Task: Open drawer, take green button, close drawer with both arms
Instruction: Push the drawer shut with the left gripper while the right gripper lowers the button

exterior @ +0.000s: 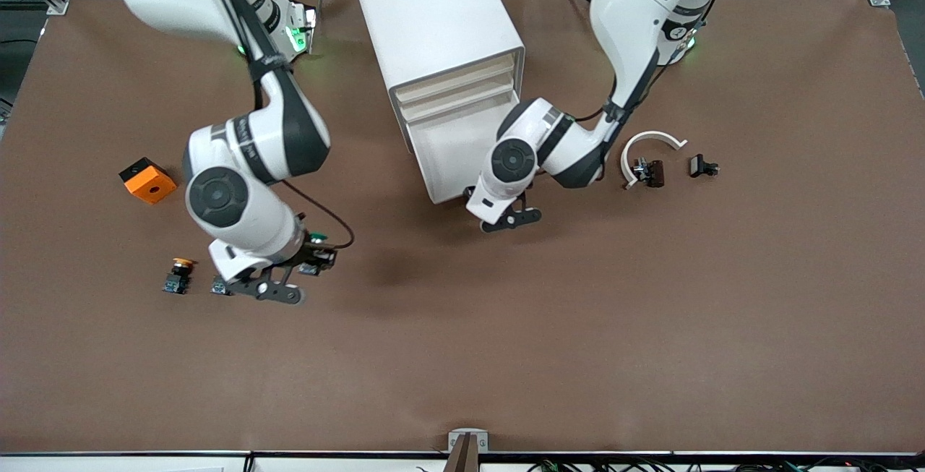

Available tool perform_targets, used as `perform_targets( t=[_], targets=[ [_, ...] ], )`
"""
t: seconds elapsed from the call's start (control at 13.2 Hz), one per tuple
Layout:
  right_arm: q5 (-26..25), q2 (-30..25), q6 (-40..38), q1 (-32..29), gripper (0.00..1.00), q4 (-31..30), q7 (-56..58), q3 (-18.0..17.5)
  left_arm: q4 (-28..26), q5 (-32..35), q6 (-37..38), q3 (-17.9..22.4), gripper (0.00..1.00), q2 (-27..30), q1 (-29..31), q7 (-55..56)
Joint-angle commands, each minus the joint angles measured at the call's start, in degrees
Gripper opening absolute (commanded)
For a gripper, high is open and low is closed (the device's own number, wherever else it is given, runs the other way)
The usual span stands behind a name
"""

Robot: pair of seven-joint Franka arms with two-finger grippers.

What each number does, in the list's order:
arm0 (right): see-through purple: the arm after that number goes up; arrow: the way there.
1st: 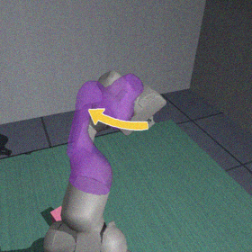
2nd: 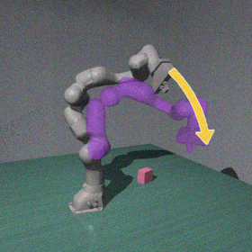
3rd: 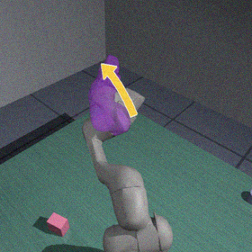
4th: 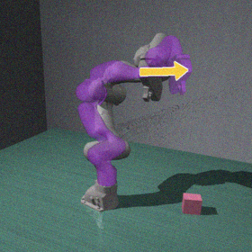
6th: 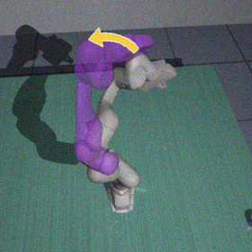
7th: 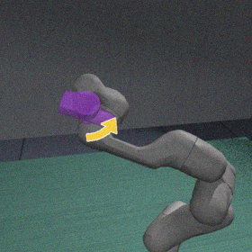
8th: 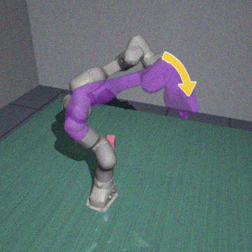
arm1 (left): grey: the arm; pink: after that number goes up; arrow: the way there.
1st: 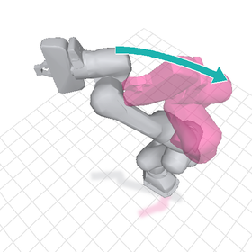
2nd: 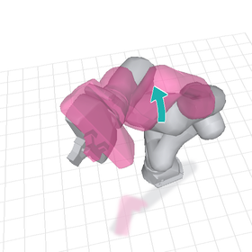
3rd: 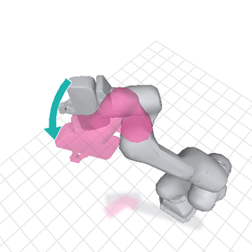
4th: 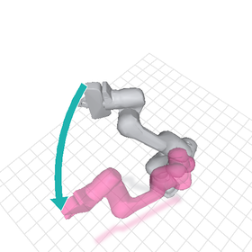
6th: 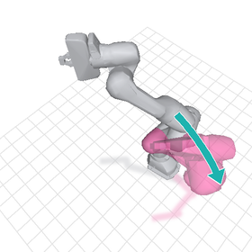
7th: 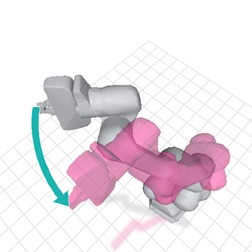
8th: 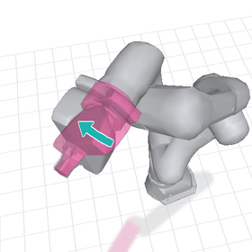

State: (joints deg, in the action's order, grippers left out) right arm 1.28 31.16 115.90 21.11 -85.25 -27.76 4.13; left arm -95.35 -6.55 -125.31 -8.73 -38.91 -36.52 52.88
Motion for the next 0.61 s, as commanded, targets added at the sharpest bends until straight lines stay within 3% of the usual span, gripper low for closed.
perform_targets(
  t=[0.0, 0.23, 0.53],
  targets=[
    [-0.7, 0.8, 4.1, -4.9, 0.00, -2.7, 5.7, -1.3, -2.3, -0.7, 0.7, 0.4, 1.00, 2.3, -2.4, 1.5],
    [-0.7, 2.5, 5.7, -9.0, 0.00, -4.0, 11.6, -1.3, -2.8, -0.8, 0.7, -1.5, 1.00, 2.1, -4.6, 4.6],
    [-0.8, 2.8, 15.3, -9.9, 0.00, -10.7, 12.9, -1.3, -4.6, -0.8, 1.4, -6.3, 1.00, 2.8, -4.6, 10.0]
  ],
)
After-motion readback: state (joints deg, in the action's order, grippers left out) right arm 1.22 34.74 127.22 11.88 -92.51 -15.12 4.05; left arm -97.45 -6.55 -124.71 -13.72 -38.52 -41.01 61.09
